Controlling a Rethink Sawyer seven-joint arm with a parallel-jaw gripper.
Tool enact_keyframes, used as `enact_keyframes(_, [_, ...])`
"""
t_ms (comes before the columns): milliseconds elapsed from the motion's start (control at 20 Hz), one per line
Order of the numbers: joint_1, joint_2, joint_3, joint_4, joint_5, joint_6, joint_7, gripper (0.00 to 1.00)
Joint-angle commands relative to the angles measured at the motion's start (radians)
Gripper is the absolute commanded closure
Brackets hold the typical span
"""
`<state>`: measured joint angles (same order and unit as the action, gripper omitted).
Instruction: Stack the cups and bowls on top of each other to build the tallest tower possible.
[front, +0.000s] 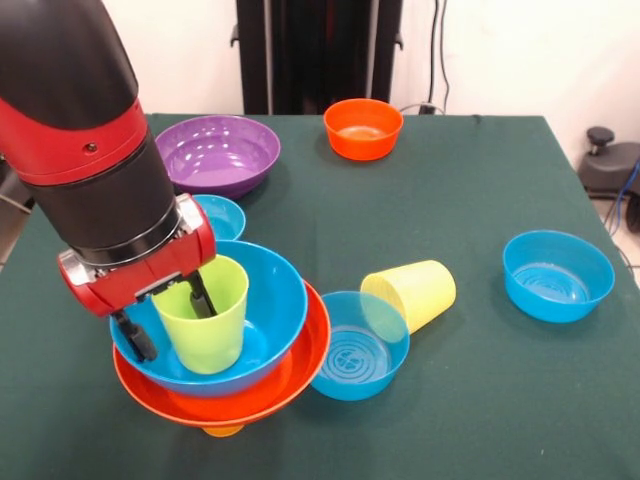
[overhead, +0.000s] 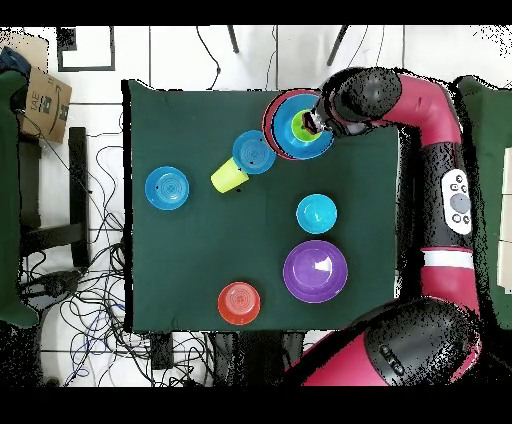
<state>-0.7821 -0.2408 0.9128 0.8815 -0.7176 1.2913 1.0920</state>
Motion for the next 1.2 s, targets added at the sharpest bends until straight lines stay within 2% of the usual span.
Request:
enact_keyframes(50, [0.054, -0.003, -0.078, -0.021, -0.073, 0.021, -0.276, 0.0])
enact_keyframes(250, [0.053, -0.005, -0.078, -0.018, -0.072, 0.017, -0.273, 0.0])
enact_keyframes(1200, [0.089, -0.043, -0.088, -0.083, -0.081, 0.144, -0.301, 0.0])
